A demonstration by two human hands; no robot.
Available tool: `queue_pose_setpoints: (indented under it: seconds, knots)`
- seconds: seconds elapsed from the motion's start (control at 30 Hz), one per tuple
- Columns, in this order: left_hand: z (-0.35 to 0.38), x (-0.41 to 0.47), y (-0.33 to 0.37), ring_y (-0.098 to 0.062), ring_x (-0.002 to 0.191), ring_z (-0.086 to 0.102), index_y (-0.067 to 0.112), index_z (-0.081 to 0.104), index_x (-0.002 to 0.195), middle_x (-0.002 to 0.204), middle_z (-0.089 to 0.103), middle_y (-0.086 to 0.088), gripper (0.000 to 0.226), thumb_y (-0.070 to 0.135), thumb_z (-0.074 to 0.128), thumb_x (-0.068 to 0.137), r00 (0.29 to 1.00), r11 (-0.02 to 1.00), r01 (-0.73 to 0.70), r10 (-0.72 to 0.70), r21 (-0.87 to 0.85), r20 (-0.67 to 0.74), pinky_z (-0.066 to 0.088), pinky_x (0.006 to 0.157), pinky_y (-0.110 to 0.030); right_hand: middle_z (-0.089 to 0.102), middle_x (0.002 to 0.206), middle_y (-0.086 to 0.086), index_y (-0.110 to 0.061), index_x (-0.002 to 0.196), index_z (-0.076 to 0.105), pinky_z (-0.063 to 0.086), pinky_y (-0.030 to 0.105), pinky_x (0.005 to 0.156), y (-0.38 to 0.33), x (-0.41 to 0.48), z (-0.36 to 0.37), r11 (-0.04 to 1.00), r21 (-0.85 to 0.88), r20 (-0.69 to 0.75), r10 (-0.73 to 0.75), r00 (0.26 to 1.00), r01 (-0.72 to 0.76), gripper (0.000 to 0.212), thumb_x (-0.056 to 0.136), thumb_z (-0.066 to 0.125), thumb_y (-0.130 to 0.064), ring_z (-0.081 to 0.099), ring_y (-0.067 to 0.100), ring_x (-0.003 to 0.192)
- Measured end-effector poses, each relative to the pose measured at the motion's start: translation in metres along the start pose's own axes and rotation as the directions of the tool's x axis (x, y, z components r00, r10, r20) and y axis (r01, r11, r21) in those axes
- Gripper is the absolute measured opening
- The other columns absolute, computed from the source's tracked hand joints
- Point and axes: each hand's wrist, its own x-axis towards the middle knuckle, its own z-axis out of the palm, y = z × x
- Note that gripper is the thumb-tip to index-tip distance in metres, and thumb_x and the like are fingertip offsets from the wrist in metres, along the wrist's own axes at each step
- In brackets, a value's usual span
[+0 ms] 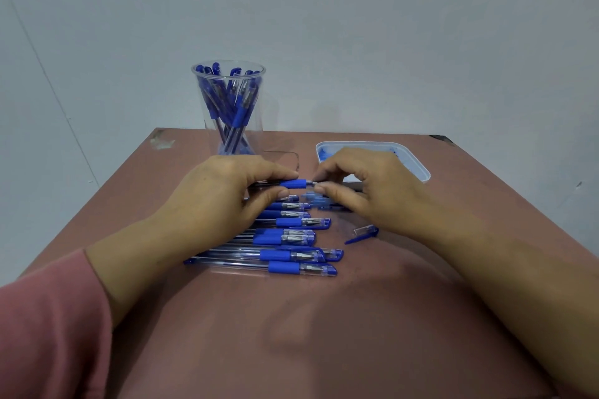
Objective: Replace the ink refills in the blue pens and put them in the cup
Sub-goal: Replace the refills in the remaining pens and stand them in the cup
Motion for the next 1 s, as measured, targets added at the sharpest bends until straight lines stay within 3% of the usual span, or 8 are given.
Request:
queue_pose_setpoints:
  seconds: [0.1,0.2,0.37,0.5,0.57,0.7,0.83,1.0]
  knots:
    - [0.001,0.0,-0.001,0.001,0.079,0.058,0.032,0.07,0.114,0.091,0.065,0.022,0.026,0.041,0.058,0.092,1.0,0.998,-0.02,0.021,0.051,-0.019,0.052,0.068,-0.024,0.066,0.087,-0.003,-0.019,0.095,0.065,0.048,0.024,0.073,-0.005,0.0,0.001,0.993,0.028,0.079,0.109,0.991,-0.111,0.005,0.091,0.064,-0.016,0.059,0.011,0.082]
    - [0.002,0.0,0.001,0.001,0.076,0.056,0.03,0.071,0.112,0.091,0.068,0.017,0.029,0.038,0.056,0.089,0.997,0.991,-0.058,0.064,0.118,-0.047,0.043,0.064,-0.015,0.062,0.086,-0.006,-0.03,0.09,0.056,0.047,0.022,0.073,-0.008,0.001,0.0,0.983,0.05,0.118,0.168,0.979,-0.175,0.013,0.093,0.061,-0.018,0.056,0.009,0.082]
    - [0.002,-0.001,0.007,-0.006,0.08,0.06,0.027,0.072,0.11,0.091,0.07,0.014,0.03,0.036,0.05,0.091,0.987,0.978,-0.114,0.132,0.174,-0.092,0.049,0.061,-0.023,0.062,0.087,-0.006,-0.035,0.088,0.052,0.045,0.018,0.069,-0.011,0.0,-0.002,0.978,0.057,0.138,0.193,0.972,-0.202,0.016,0.094,0.059,-0.021,0.055,0.009,0.081]
    - [0.002,-0.001,0.006,-0.001,0.074,0.055,0.03,0.071,0.11,0.091,0.068,0.016,0.026,0.038,0.056,0.089,0.993,0.988,-0.071,0.083,0.137,-0.085,0.049,0.061,-0.024,0.064,0.092,-0.009,-0.034,0.093,0.058,0.046,0.015,0.072,-0.009,-0.001,-0.012,0.972,0.077,0.172,0.207,0.963,-0.222,0.011,0.088,0.067,-0.029,0.056,0.008,0.085]
    - [0.001,0.0,0.003,0.0,0.074,0.055,0.03,0.071,0.111,0.092,0.069,0.017,0.024,0.039,0.06,0.092,0.995,0.992,-0.041,0.051,0.115,-0.09,0.048,0.063,-0.021,0.062,0.092,-0.014,-0.034,0.099,0.06,0.045,0.015,0.075,-0.003,-0.004,-0.024,0.971,0.009,0.242,0.231,0.942,-0.24,0.022,0.082,0.072,-0.036,0.054,0.005,0.087]
    - [-0.001,0.0,-0.001,-0.006,0.076,0.063,0.03,0.071,0.112,0.095,0.07,0.016,0.028,0.037,0.061,0.087,0.995,0.998,0.003,0.004,0.069,-0.096,0.051,0.065,-0.023,0.061,0.093,-0.015,-0.038,0.097,0.067,0.05,0.03,0.084,0.004,-0.01,-0.041,0.948,-0.103,0.416,0.316,0.853,-0.301,0.033,0.069,0.08,-0.049,0.059,0.006,0.092]
    - [-0.001,0.001,-0.001,-0.004,0.078,0.063,0.033,0.07,0.112,0.095,0.069,0.019,0.036,0.048,0.051,0.085,0.999,0.999,0.011,-0.009,0.036,-0.051,0.055,0.067,-0.03,0.059,0.09,-0.016,-0.038,0.09,0.072,0.049,0.024,0.079,0.005,-0.012,-0.043,0.942,-0.193,0.509,0.336,0.792,-0.276,0.019,0.073,0.079,-0.04,0.057,0.0,0.088]
    - [-0.002,0.001,0.0,-0.004,0.079,0.064,0.034,0.069,0.112,0.096,0.068,0.021,0.039,0.051,0.048,0.085,1.0,1.0,0.002,-0.002,0.017,-0.01,0.056,0.068,-0.034,0.065,0.086,-0.015,-0.033,0.088,0.066,0.049,0.023,0.076,0.005,-0.011,-0.045,0.942,-0.141,0.473,0.336,0.815,-0.306,0.008,0.082,0.072,-0.032,0.06,0.002,0.082]
